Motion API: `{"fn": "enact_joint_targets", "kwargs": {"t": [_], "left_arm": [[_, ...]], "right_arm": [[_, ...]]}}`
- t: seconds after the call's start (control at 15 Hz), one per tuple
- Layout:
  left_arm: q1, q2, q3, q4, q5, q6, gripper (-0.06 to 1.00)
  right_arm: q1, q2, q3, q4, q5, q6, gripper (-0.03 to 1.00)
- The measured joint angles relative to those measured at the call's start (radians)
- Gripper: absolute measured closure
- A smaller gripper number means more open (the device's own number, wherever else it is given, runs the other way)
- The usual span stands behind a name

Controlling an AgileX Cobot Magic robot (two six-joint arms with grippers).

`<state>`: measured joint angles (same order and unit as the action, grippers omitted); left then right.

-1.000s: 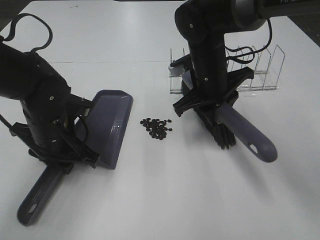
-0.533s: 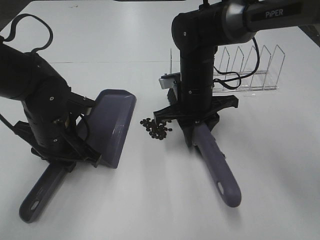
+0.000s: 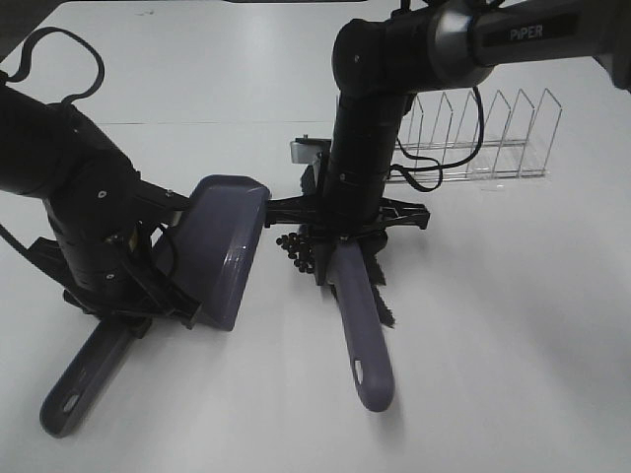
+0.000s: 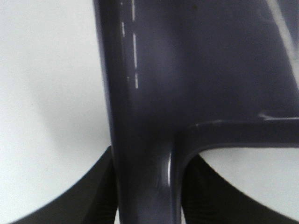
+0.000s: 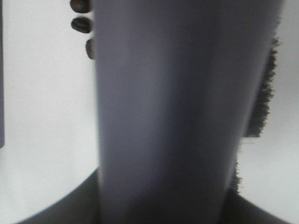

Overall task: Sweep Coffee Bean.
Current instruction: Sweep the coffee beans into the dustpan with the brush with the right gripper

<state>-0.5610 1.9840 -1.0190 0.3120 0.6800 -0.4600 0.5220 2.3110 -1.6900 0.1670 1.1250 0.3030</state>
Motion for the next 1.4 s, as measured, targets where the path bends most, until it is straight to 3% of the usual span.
{"fn": "enact_joint_targets", "kwargs": {"t": [0.2,0.47,0.67,1.2,1.4], "left_arm": [[0.000,0.000,0.000,0.000,0.001,0.008,0.60],[0.000,0.000,0.000,-0.002,0.006,0.008,0.60],[0.001,0.000,0.000,-0.013,0.014,0.008,0.60],[0.002,0.000,0.000,-0.027,0.016,0.012,0.60],[0.002,0.000,0.000,-0.028,0.015,0.012,0.60]], "right_arm": [[0.019,0.069,-0.117,0.092,0.032,-0.007,0.67],[0.020,0.102,-0.155,0.327,-0.040,-0.064,0.67],[0.020,0.109,-0.158,0.421,-0.068,-0.111,0.67],[0.020,0.109,-0.243,0.470,-0.009,-0.165,0.67],[0.020,0.109,-0.285,0.401,0.062,-0.162,0.67]]}}
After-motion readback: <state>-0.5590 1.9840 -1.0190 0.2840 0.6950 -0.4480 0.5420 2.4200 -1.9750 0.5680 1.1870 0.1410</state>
